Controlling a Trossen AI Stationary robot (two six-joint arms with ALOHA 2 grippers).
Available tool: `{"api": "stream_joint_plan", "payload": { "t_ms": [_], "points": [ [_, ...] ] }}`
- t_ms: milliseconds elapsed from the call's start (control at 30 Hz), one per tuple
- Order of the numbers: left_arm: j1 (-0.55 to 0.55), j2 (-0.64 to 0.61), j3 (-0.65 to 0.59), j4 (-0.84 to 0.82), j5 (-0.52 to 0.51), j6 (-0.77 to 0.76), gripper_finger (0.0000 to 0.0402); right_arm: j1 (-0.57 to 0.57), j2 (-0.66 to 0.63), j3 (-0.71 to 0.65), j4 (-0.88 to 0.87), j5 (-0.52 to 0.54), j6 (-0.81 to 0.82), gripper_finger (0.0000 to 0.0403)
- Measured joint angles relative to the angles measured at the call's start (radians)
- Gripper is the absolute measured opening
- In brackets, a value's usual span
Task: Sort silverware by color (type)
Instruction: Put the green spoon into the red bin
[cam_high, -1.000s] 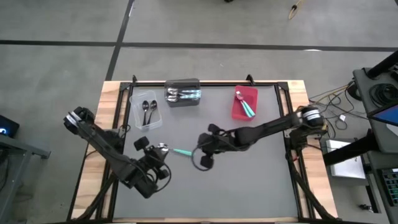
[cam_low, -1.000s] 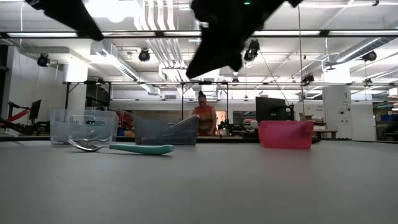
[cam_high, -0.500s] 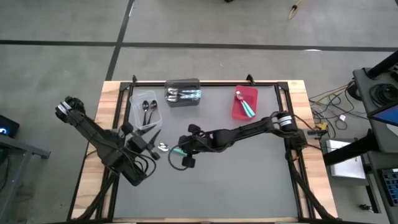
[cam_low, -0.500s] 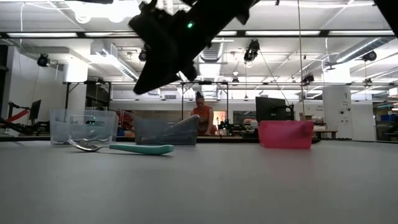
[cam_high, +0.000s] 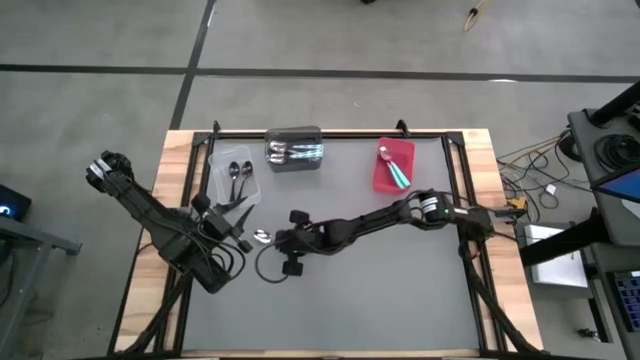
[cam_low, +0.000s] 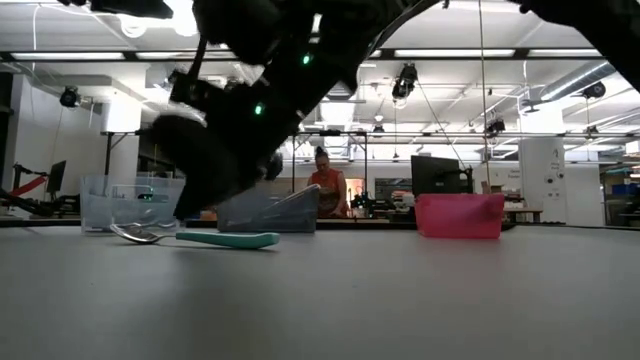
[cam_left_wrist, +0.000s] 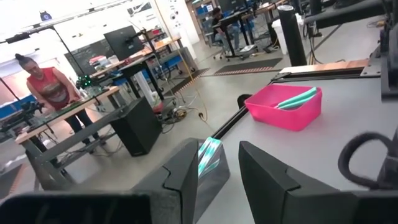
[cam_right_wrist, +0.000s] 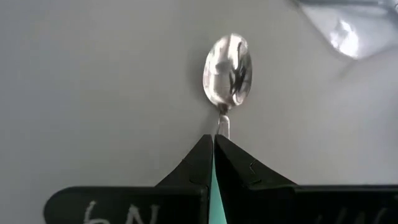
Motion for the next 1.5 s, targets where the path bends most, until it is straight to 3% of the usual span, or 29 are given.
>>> {"api": "stream_joint_plan", "payload": {
  "t_ms": [433, 800, 933, 1067, 1267, 1500],
  "points": [
    [0.0, 0.016, 0.0, 0.004, -0.004, 0.036, 0.0098, -0.003, 0.08, 0.125, -0.08, 0.009, 0.019, 0.0017],
    [0.0, 0.022, 0.0, 0.017, -0.09, 0.028, 0.0098, -0.015, 0.081, 0.107, -0.124, -0.017, 0.042, 0.0136],
    [0.0, 0.022, 0.0, 0.019, -0.09, 0.027, 0.0098, -0.021, 0.105, 0.107, -0.114, -0.045, 0.067, 0.0157],
    [0.0, 0.022, 0.0, 0.019, -0.09, 0.027, 0.0098, -0.023, 0.138, 0.11, -0.093, -0.049, 0.076, 0.0137],
    [0.0, 0.022, 0.0, 0.019, -0.09, 0.027, 0.0098, -0.023, 0.159, 0.111, -0.086, -0.057, 0.106, 0.0035],
    [0.0, 0.022, 0.0, 0.022, -0.09, 0.026, 0.0098, -0.023, 0.08, 0.103, -0.18, -0.081, 0.12, 0.0033]
  ]
}}
